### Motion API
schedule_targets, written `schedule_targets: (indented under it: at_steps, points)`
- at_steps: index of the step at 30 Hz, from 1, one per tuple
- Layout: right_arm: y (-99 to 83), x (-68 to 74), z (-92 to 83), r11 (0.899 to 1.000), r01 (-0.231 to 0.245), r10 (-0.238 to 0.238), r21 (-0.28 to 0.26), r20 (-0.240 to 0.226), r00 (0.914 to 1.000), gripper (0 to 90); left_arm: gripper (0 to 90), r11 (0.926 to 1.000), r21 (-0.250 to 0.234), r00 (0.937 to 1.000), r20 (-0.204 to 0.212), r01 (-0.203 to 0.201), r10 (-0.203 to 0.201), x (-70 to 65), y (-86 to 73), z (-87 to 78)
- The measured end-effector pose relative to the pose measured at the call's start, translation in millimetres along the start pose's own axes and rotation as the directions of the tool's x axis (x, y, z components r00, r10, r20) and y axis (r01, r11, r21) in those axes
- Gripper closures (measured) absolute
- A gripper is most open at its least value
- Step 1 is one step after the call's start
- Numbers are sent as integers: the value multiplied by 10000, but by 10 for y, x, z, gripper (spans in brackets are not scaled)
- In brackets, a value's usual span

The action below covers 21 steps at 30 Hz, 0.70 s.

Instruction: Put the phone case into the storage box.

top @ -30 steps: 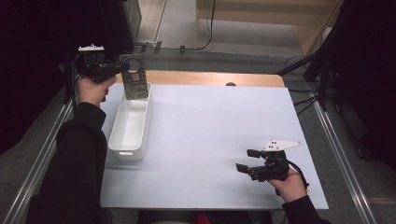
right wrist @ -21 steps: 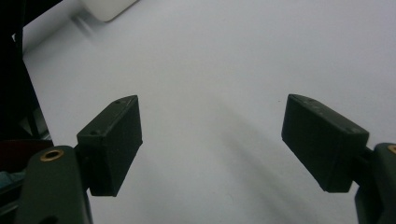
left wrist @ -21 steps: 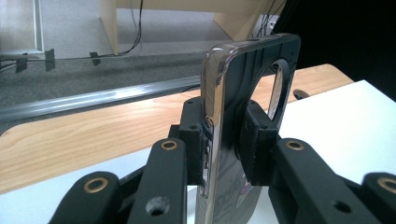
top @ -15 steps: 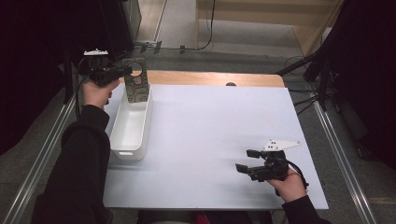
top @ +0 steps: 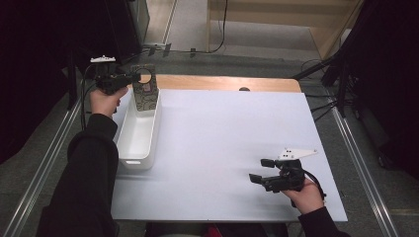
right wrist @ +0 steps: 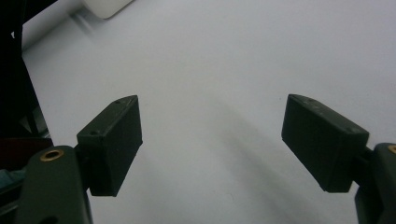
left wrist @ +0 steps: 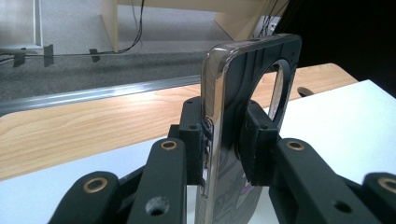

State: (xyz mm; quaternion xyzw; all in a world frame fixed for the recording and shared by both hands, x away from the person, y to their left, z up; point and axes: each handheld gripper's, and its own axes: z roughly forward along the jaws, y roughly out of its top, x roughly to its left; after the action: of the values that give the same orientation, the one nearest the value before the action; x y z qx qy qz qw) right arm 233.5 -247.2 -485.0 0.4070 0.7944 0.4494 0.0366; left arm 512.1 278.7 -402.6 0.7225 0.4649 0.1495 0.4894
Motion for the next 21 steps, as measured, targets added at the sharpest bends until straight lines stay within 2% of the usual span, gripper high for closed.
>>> schedule_targets:
  at_steps: [10, 11, 14, 17, 21]
  points:
    - [1, 7, 19, 10000, 14, -14, 89, -52, 10000, 192, 724, 9998, 98, 9997, -117, -196, 197, 16, -77, 37]
    - [1, 5, 19, 10000, 5, -4, 78, -59, 10000, 192, 724, 9998, 54, 9997, -153, -180, 181, 19, -85, 37]
    - [0, 1, 17, 10000, 6, -6, 55, -54, 10000, 192, 724, 9999, 39, 9998, 126, 140, -140, 42, -96, 41]
    - [-2, 3, 16, 10000, 1, 0, 58, -40, 10000, 192, 724, 9999, 106, 10000, -1, -96, 96, 35, -103, 47]
    - [-2, 7, 21, 10000, 24, -24, 75, -50, 10000, 192, 724, 9998, 146, 9999, -27, -129, 129, 40, -117, 66]
